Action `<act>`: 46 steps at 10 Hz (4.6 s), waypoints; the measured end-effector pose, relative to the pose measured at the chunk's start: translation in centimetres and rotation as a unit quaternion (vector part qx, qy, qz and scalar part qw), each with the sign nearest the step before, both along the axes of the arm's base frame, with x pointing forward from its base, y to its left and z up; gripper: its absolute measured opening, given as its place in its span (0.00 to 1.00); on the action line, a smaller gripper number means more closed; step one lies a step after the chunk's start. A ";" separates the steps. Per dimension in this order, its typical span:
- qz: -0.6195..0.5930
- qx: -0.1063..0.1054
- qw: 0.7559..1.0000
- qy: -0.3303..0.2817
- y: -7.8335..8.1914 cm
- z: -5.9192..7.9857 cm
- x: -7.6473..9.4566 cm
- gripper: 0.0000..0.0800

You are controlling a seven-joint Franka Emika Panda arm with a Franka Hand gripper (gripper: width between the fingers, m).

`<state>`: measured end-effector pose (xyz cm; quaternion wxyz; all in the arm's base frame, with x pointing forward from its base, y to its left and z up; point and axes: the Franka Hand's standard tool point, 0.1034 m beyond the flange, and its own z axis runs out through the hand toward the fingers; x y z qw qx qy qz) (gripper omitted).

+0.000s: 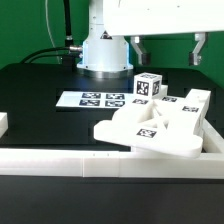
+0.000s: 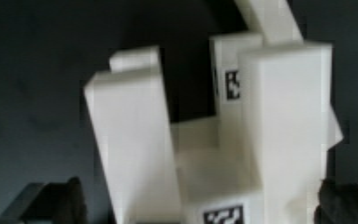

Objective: Assemble chair

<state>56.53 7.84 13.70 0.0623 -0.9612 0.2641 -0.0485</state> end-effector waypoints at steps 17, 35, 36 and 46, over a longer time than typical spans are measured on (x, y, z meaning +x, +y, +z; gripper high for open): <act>0.090 -0.033 0.993 -0.063 3.7 -7.0 -8.2 0.81; 0.141 -0.003 0.986 0.093 1.1 -9.0 -11.5 0.81; 0.126 -0.004 0.987 0.099 0.6 -9.3 -11.9 0.81; 0.042 -0.005 0.994 0.099 -0.5 -12.2 -13.5 0.81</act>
Offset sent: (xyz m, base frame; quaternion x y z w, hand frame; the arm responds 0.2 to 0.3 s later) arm 0.0000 0.0000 0.0000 0.0000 0.0000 0.0000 1.0000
